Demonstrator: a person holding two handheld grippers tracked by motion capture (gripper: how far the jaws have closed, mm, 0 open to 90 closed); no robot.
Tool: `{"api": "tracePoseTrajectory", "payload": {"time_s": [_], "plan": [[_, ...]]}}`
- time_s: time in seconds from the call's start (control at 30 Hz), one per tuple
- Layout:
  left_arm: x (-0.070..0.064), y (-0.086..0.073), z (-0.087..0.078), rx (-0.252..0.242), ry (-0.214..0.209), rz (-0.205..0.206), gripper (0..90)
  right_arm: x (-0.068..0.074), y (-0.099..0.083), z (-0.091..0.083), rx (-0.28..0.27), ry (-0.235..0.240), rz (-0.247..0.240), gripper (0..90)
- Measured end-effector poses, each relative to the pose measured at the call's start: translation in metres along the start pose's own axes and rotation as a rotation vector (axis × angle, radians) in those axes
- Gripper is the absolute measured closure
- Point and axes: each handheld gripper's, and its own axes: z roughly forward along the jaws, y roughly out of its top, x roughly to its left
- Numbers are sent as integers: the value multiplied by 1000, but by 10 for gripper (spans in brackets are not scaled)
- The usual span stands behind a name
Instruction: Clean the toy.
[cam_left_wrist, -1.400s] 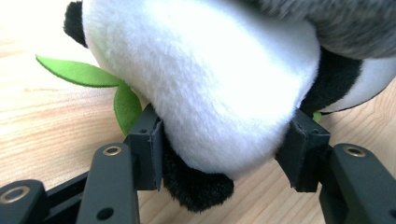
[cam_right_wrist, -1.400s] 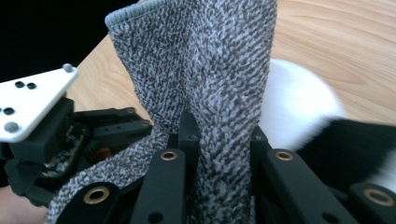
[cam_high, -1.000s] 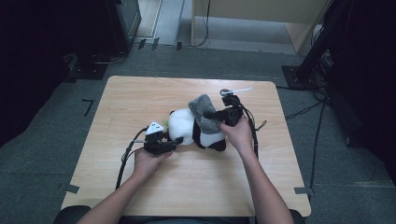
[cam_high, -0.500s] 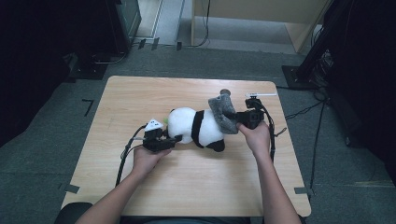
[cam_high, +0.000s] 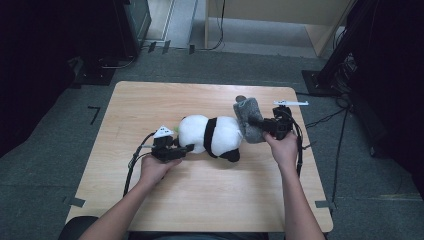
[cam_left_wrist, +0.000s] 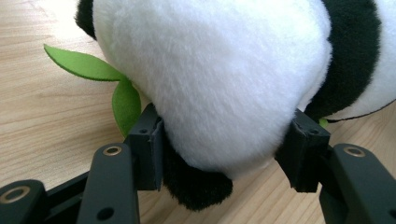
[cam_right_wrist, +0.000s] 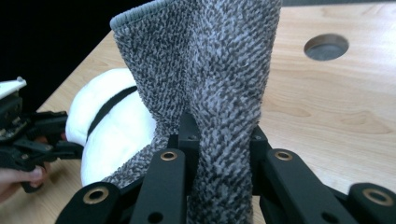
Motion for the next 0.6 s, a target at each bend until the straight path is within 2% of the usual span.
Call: {"api": "tracePoseTrajectory", "payload": {"time_s": [0.07, 0.13, 0.2, 0.33, 0.5, 0.57, 0.6], "plan": [[0, 0, 0, -1, -2, 1, 418, 2, -4, -5, -24, -3, -15, 765], [-1, -1, 0, -2, 0, 11, 416, 1, -10, -9, -65, 43, -19, 764], [-1, -1, 0, -2, -2, 11, 415, 1, -17, -6, -70, 83, -15, 764], [0, -1, 1, 0, -2, 8, 414, 4, -26, 12, -6, 30, -37, 760], [0, -1, 1, 0, -6, 8, 414, 4, -29, 20, 20, 38, -44, 751], [-1, -1, 1, 3, -2, 12, 414, 3, -31, 20, 10, 44, -30, 737], [-1, -1, 1, 5, -1, 12, 414, 2, -32, 21, 0, 49, 2, 734]]}}
